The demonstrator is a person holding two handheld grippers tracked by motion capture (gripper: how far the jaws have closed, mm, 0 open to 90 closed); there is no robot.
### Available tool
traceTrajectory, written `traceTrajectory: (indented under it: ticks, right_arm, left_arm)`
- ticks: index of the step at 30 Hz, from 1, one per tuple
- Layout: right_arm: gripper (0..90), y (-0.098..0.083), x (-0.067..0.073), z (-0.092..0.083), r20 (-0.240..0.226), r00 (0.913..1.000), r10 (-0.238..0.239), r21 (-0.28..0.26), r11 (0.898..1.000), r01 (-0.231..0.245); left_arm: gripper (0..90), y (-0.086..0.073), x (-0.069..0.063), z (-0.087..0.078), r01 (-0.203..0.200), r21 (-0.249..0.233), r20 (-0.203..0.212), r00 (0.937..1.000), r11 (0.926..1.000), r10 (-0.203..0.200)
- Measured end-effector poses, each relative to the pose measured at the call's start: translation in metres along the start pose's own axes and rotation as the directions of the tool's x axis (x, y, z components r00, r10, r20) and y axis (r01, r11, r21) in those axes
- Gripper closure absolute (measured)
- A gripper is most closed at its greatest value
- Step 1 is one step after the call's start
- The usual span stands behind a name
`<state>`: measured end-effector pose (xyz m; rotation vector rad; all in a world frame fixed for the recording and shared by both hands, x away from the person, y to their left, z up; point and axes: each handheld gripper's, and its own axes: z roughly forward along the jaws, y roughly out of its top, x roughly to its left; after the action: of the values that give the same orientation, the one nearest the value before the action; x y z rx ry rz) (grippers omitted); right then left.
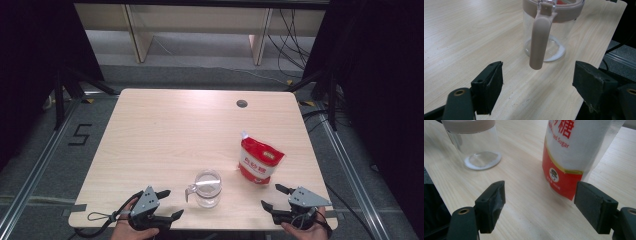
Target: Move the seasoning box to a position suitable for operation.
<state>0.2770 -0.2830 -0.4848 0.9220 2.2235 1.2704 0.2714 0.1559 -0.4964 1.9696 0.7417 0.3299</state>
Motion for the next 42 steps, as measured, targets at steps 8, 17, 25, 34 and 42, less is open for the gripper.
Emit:
traceTrajectory:
  ticks: [8, 17, 25, 34, 42]
  right_arm:
    - [25.8, 0.0, 0.0, 0.001, -0.005, 1.0, 0.001, 0.005, 1.0, -0.001]
    - [25.8, 0.0, 0.0, 0.001, 0.002, 1.0, 0.004, 0.003, 1.0, -0.004]
    - [25.8, 0.0, -0.001, 0.002, -0.006, 0.9999, -0.009, -0.01, 1.0, 0.009]
    - [25.8, 0.0, -0.001, 0.002, -0.008, 0.9999, -0.011, -0.01, 1.0, 0.011]
    - [25.8, 0.0, 0.0, 0.003, -0.011, 0.9999, -0.007, -0.01, 1.0, 0.007]
  left_arm:
    - [24.3, 0.003, 0.0, 0.002, 0.015, -0.024, 0.0, 0.9999, 0.9996, -0.015]
    - [29.2, 0.009, -0.004, 0.013, 0.018, -0.053, 0.031, 0.9994, 0.9984, -0.016]
    - [35.9, 0.016, -0.003, 0.022, 0.035, -0.071, 0.049, 0.9983, 0.9968, -0.031]
    - [57.3, 0.02, -0.003, 0.031, -0.019, -0.081, 0.058, 0.9981, 0.9965, 0.023]
    - [72.6, 0.022, 0.001, 0.03, -0.108, -0.076, 0.045, 0.9927, 0.9912, 0.112]
